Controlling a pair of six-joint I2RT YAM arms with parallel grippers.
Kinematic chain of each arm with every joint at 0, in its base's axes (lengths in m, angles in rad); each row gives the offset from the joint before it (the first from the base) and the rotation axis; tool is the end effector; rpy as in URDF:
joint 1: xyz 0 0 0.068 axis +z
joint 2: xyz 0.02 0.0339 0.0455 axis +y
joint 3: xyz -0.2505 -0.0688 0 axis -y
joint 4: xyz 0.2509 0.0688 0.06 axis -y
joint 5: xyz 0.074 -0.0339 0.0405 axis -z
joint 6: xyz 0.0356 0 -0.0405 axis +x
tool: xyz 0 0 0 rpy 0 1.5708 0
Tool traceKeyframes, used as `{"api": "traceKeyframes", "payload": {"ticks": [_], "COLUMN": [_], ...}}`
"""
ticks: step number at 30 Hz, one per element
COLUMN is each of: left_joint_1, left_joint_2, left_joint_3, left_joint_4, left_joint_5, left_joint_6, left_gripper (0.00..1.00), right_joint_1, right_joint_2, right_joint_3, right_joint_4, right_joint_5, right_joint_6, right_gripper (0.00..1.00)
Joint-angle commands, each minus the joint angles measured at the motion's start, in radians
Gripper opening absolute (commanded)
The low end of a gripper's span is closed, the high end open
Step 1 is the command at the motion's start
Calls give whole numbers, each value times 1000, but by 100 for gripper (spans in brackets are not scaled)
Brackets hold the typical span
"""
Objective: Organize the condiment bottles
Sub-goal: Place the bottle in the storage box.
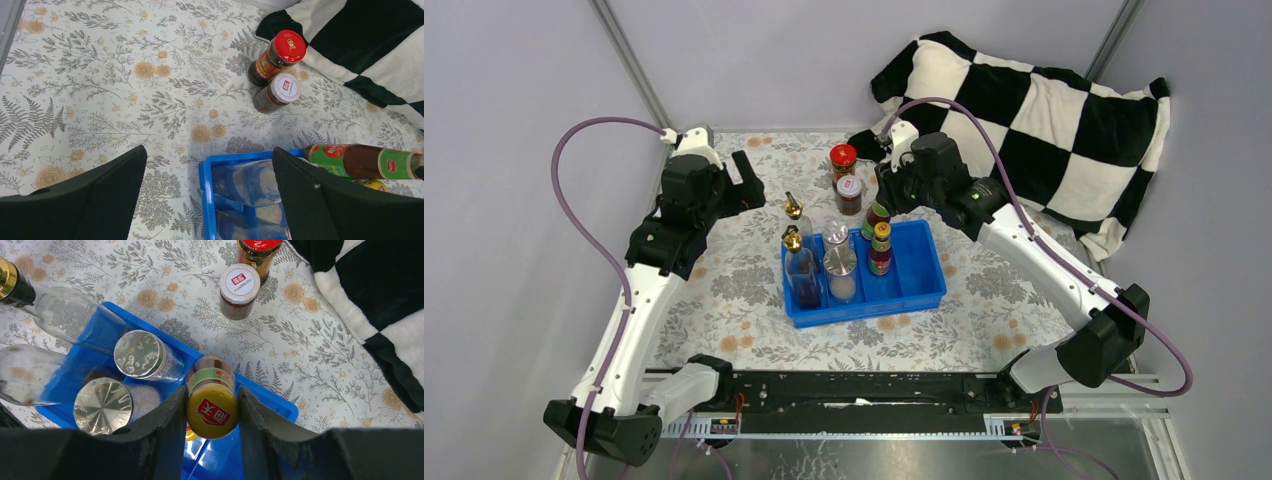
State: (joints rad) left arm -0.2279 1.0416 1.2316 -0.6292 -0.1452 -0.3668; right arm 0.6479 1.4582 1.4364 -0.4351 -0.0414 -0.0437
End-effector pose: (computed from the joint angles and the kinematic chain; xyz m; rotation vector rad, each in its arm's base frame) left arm 0.2227 -0.0464 0.3896 -0.2322 1.9994 -0.2343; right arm 0.2721 0.2078 0.3686 -0.7208 1.9226 0.4210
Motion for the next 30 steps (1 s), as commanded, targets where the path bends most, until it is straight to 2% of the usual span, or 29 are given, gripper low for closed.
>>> {"api": "traceKeyframes", "payload": {"ticks": [1,30], "left_joint_1": [7,7], "left_joint_2": [-20,-14], "left_joint_3": [-16,-22], "left_joint_4": [25,34], "left_joint_5": [7,17], "left_joint_6": [-3,-10], "left_gripper": [99,99], "right_joint_1": [16,15], "right_joint_2": [-36,-30], "right_joint_3": [38,109], "right_joint_4": [7,-51], "right_joint_5": [8,27], "right_joint_6": [11,-4], "right_gripper": [21,22]}}
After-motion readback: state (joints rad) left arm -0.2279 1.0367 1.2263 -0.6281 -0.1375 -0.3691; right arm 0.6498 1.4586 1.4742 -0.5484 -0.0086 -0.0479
